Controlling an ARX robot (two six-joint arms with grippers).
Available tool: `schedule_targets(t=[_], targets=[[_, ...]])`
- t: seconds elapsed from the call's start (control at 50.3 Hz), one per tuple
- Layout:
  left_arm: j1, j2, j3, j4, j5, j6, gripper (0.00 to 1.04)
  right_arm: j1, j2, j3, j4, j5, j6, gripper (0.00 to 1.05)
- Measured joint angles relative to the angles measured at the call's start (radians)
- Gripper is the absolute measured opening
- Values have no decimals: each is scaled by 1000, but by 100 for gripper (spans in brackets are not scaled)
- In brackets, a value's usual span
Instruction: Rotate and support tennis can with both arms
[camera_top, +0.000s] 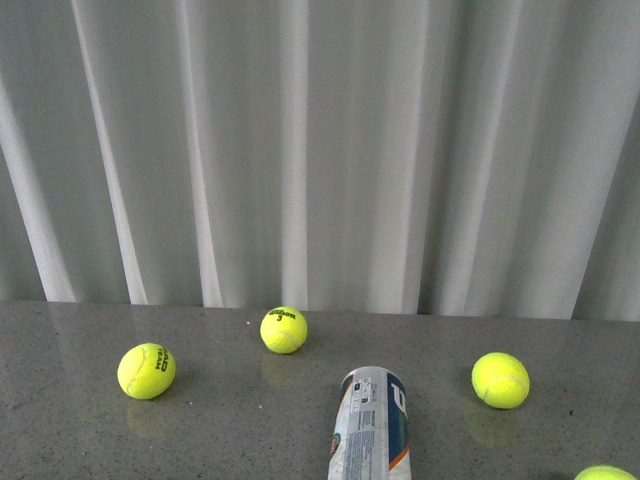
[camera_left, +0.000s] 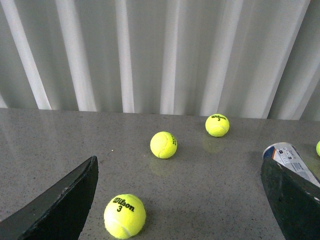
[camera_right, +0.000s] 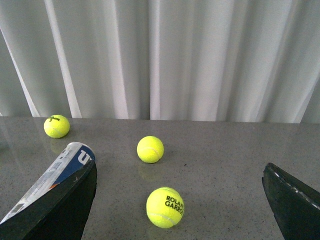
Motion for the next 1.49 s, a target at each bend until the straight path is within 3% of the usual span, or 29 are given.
schedule_targets(t=[1.313,1.393,1.492], targets=[[0,0,0,0,0,0,98,0,0,0,0,0,0,98],[0,0,0,0,0,0,98,-39,137,89,-193,-129,55,98],[0,0,0,0,0,0,98,-48,346,153,-154,-159,97,98]])
